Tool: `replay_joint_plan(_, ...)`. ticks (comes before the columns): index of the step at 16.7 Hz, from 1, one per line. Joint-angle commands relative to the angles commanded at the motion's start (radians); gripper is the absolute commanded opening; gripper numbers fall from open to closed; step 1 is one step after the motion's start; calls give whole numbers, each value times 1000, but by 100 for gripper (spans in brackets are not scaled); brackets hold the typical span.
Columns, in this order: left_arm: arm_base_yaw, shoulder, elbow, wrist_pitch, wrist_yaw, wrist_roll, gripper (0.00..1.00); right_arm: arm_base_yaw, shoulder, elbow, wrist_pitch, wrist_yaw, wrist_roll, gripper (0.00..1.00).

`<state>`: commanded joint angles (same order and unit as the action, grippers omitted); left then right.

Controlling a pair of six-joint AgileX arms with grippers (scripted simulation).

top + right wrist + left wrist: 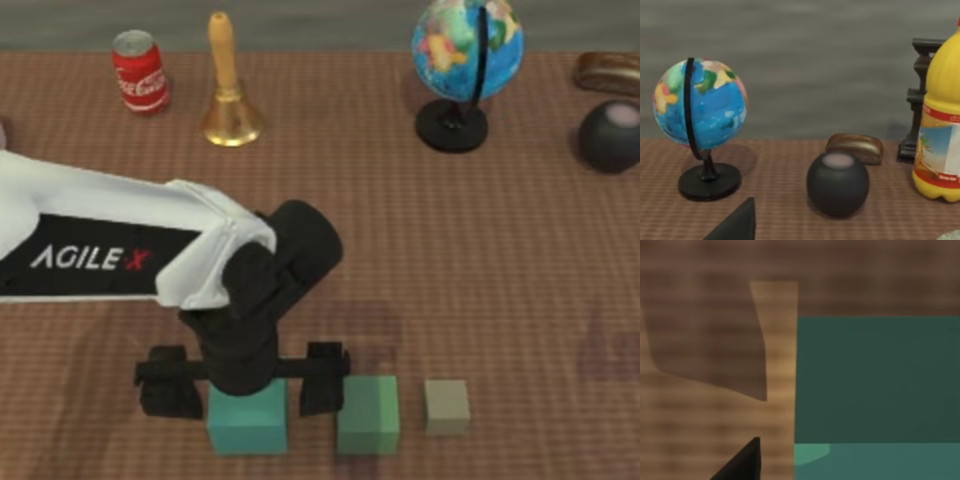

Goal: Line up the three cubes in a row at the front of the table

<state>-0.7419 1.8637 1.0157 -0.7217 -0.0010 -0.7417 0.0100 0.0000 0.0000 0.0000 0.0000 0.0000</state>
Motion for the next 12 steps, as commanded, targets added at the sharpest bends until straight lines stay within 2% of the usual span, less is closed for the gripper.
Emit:
replay_joint_plan(3,1,-7,12,-17,0,-2,100,0,0,0,0,0,0,100)
replay_joint_plan(9,13,-100,130,-243,0,-4,100,0,0,0,0,0,0,100)
replay_joint_plan(12,18,-125,154,-278,0,-4,100,0,0,0,0,0,0,100)
